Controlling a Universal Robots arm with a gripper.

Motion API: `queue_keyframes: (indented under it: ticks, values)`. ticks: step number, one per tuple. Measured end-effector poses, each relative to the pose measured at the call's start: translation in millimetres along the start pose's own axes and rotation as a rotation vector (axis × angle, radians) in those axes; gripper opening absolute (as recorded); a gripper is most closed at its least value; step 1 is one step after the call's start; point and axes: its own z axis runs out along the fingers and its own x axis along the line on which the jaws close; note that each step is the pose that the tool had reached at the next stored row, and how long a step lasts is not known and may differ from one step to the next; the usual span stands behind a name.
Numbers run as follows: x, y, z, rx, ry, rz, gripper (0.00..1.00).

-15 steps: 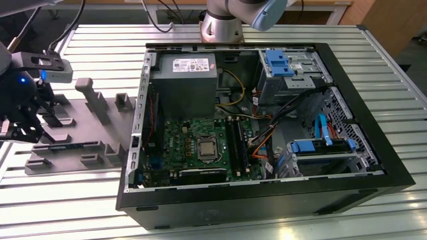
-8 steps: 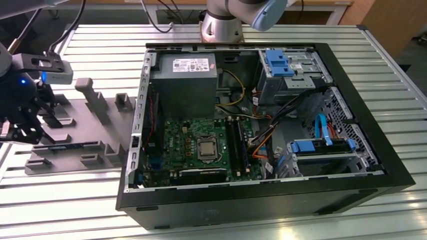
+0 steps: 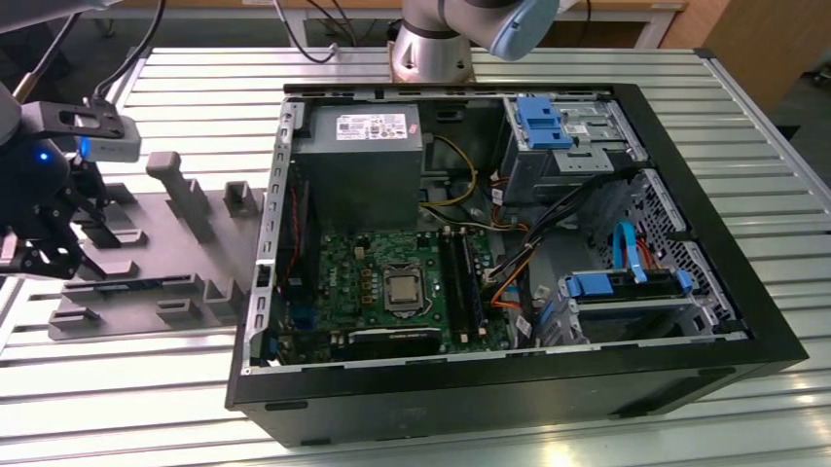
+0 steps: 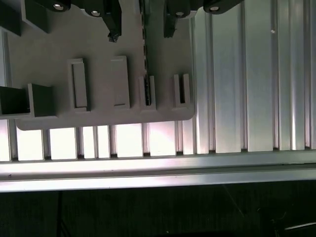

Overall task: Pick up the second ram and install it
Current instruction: 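Pick up the second ram and move it above second insertion slot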

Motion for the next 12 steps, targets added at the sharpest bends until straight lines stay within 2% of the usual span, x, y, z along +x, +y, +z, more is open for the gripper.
queue_keyframes:
  ticks: [12]
  values:
    - [0.0,0.0,-0.9,-0.0001,0.0001,0.0,0.47]
